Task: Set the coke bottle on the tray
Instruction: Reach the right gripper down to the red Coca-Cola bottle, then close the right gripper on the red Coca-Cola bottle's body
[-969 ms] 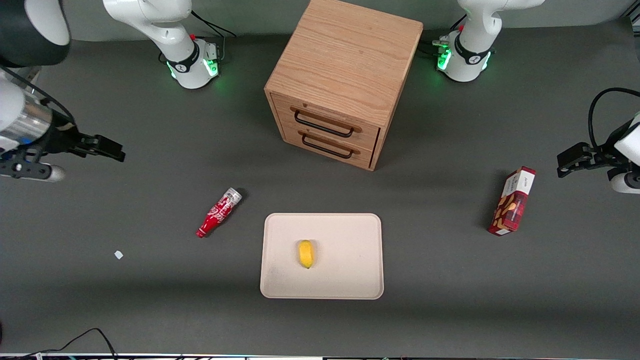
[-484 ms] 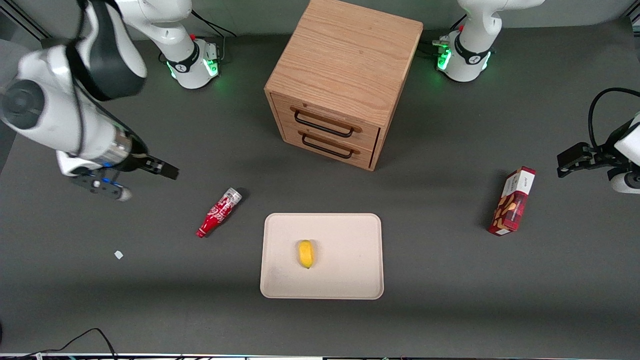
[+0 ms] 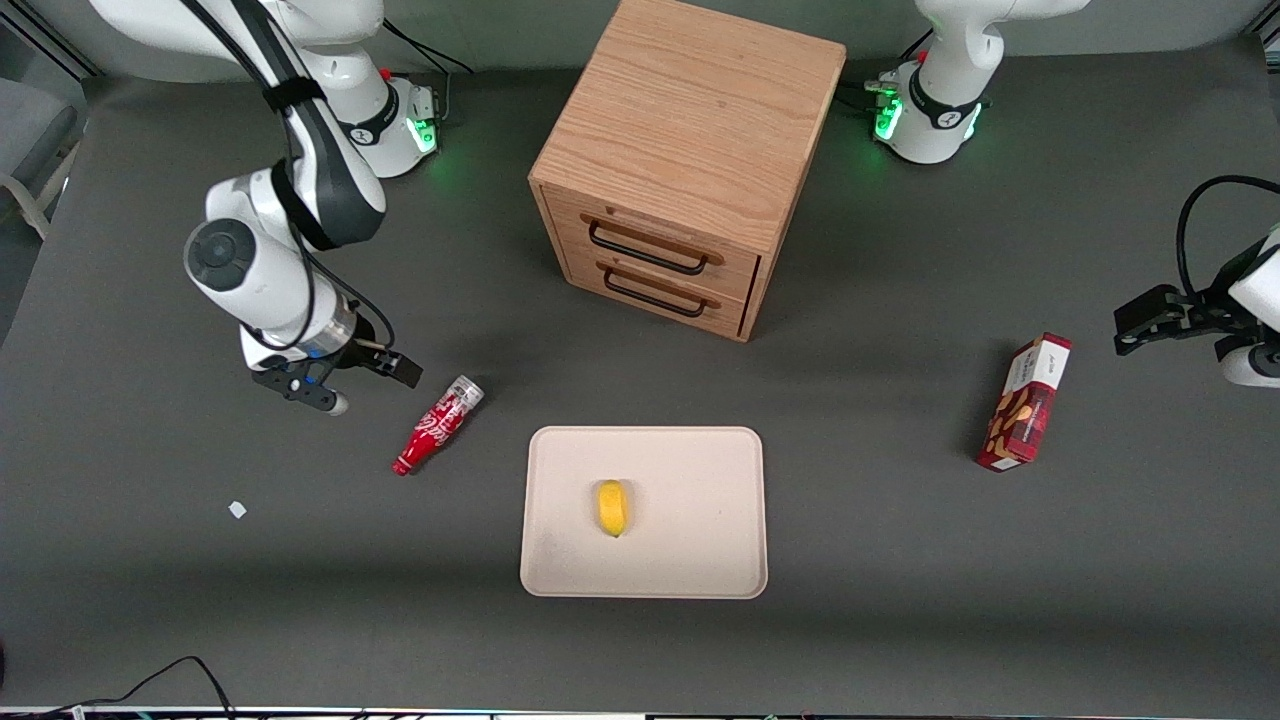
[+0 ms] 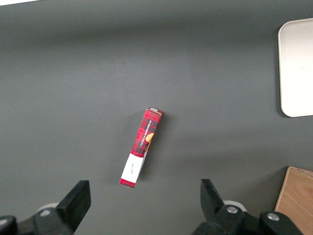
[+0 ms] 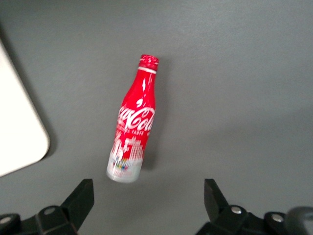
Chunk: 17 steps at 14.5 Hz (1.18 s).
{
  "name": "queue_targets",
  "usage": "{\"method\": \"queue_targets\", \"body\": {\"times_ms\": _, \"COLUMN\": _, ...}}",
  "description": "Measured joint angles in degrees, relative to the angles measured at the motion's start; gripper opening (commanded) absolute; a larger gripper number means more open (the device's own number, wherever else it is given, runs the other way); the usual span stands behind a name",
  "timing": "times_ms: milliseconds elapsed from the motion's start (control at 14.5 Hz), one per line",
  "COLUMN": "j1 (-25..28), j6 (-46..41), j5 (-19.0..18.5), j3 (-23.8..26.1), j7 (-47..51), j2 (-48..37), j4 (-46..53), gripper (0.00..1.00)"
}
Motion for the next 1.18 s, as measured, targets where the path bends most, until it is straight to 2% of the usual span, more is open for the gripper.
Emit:
{"method": "queue_targets", "body": {"times_ms": 208, "j1": 0.08, "j6": 6.41, "j5": -4.46, "j3": 0.51, "j7": 5.89, "j2": 5.85, "j4": 0.47, "gripper": 1.0}}
{"method": "queue_targets", "body": {"times_ms": 553, "j1": 0.95, "j6": 8.05, "j5": -9.14, "j3": 0.91, "j7": 15.13, "j2": 14.29, "j4": 6.61, "gripper": 1.0}}
{"method": "queue_targets", "body": {"times_ms": 1038, "j1": 1.72, "j6": 11.03, "j5": -13.15, "j3": 1.0, "j7": 27.31, "j2": 20.82, "j4": 9.06, "gripper": 0.98}}
{"method": "queue_targets", "body": {"times_ms": 1107, "j1": 1.72, "j6": 11.03, "j5": -13.28, "j3": 1.0, "j7": 27.59, "j2": 21.15, "j4": 9.08, "gripper": 0.93}}
{"method": "queue_targets", "body": {"times_ms": 1176, "j1": 1.72, "j6": 11.03, "j5": -13.5, "j3": 0.99, "j7": 27.75, "j2": 21.4, "j4": 9.11, "gripper": 0.81}}
